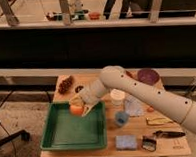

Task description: Place apple in tray

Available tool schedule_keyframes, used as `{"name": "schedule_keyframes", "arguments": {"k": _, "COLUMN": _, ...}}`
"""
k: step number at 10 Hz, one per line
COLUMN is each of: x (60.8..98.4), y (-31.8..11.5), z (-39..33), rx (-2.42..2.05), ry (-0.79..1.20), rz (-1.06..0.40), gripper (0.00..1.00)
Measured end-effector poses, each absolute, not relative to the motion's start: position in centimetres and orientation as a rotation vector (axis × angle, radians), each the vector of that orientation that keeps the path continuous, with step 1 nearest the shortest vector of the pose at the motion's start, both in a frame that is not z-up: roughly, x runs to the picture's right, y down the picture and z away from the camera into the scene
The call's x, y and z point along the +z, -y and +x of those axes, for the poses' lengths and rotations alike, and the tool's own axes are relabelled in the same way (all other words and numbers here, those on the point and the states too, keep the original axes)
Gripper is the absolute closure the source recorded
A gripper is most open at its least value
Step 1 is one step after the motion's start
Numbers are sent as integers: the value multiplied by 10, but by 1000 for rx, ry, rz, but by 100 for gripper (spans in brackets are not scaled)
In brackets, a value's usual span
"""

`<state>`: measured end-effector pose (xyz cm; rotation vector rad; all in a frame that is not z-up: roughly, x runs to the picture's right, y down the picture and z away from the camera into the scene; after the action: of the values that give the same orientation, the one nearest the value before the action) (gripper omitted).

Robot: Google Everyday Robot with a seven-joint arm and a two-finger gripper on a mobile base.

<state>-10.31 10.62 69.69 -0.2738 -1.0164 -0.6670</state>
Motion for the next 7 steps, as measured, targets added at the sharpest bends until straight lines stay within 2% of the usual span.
{"name": "schedule_keyframes", "arguments": {"k": 3, "x": 697, "y": -106, "z": -105, "rx": -669, "ry": 1018, "rz": -274, "gripper": 22}}
{"name": "schedule_keyframes", "arguments": {"k": 7, "x": 697, "y": -106, "z": -105, "rx": -669, "ry": 1018, "rz": -274, "gripper": 20}}
